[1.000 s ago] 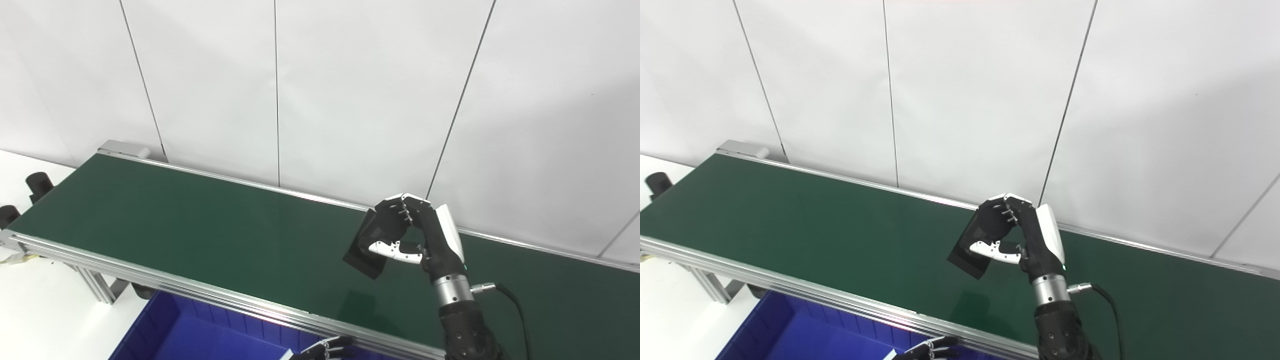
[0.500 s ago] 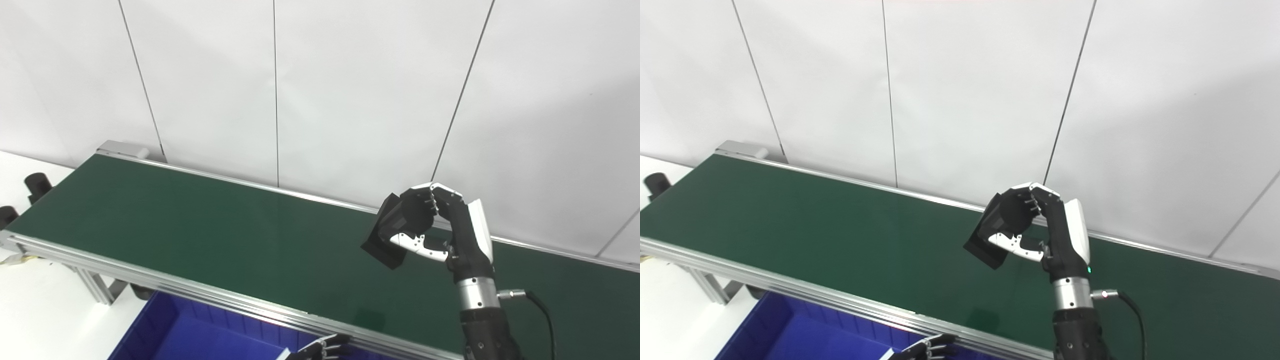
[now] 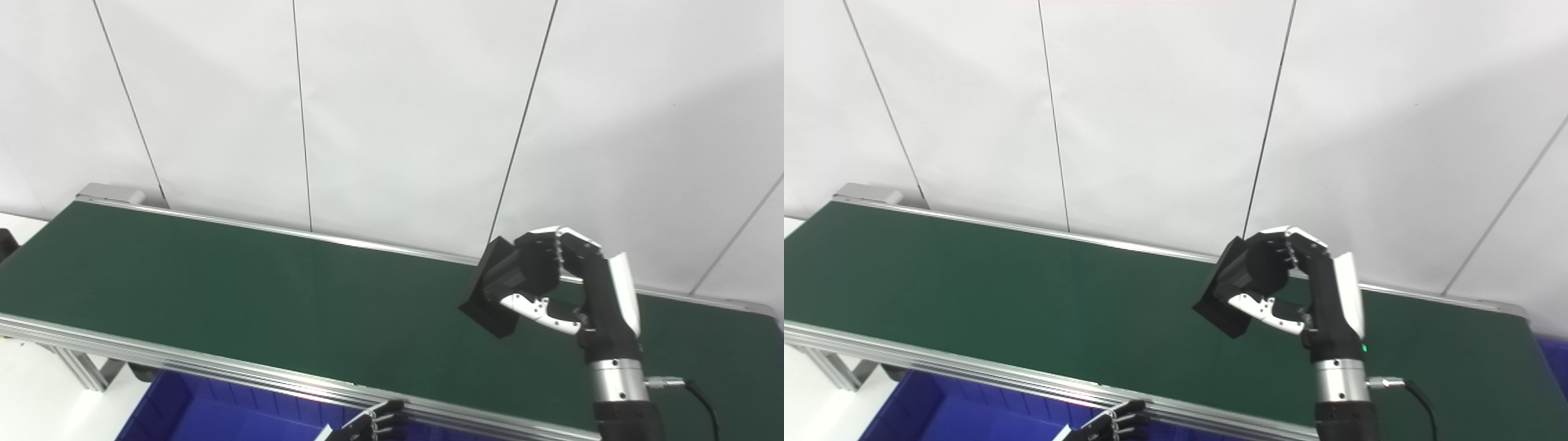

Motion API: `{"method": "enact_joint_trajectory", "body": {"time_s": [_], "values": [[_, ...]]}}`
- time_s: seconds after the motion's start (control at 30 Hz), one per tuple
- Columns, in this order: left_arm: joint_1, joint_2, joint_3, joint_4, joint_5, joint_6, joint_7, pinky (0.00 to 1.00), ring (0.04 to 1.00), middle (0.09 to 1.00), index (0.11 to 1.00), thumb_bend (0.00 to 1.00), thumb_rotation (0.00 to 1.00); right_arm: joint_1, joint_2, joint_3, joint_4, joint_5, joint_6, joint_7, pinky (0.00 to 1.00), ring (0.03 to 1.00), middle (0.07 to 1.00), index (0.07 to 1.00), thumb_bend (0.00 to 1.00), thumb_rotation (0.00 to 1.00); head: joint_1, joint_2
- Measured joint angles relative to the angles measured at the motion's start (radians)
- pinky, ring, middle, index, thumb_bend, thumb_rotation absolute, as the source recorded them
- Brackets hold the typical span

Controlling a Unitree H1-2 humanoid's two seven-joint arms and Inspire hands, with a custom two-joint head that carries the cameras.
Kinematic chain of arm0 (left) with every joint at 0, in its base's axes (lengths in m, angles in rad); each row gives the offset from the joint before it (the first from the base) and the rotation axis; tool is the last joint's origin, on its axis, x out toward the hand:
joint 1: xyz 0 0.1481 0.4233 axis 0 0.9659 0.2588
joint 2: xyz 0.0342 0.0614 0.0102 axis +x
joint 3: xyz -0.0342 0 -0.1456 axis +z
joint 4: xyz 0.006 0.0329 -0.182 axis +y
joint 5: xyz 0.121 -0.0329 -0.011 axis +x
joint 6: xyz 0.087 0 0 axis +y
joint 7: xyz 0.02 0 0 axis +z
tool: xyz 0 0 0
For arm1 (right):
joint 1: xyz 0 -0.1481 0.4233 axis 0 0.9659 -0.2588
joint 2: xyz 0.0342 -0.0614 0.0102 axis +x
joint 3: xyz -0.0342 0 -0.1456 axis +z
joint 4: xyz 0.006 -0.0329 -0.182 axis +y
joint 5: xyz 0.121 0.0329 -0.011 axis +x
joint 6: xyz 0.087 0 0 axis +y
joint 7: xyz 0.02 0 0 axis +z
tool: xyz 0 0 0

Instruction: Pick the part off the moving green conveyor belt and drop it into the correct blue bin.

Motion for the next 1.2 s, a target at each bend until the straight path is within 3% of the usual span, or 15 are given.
{"method": "enact_joint_trajectory", "body": {"time_s": [0.17,0.7,1.2], "values": [[0.011,0.000,0.000,-0.032,0.001,0.021,0.000,0.76,0.814,0.846,0.899,0.97,0.26,0.047,-0.018,-0.028,-0.068,0.006,0.041,0.017,0.36,0.450,0.506,0.516,0.50,0.00,-0.029,0.040],[0.047,0.016,0.000,-0.105,-0.012,0.055,0.000,0.79,0.832,0.862,0.907,0.95,0.30,0.192,-0.063,-0.103,-0.273,0.021,0.105,0.039,0.40,0.456,0.494,0.478,0.50,0.00,-0.098,0.098],[0.066,0.026,0.000,-0.206,-0.012,0.122,0.000,0.77,0.821,0.848,0.896,0.95,0.29,0.328,-0.066,-0.178,-0.423,0.063,0.177,0.059,0.38,0.466,0.505,0.487,0.50,0.00,-0.176,0.221]]}}
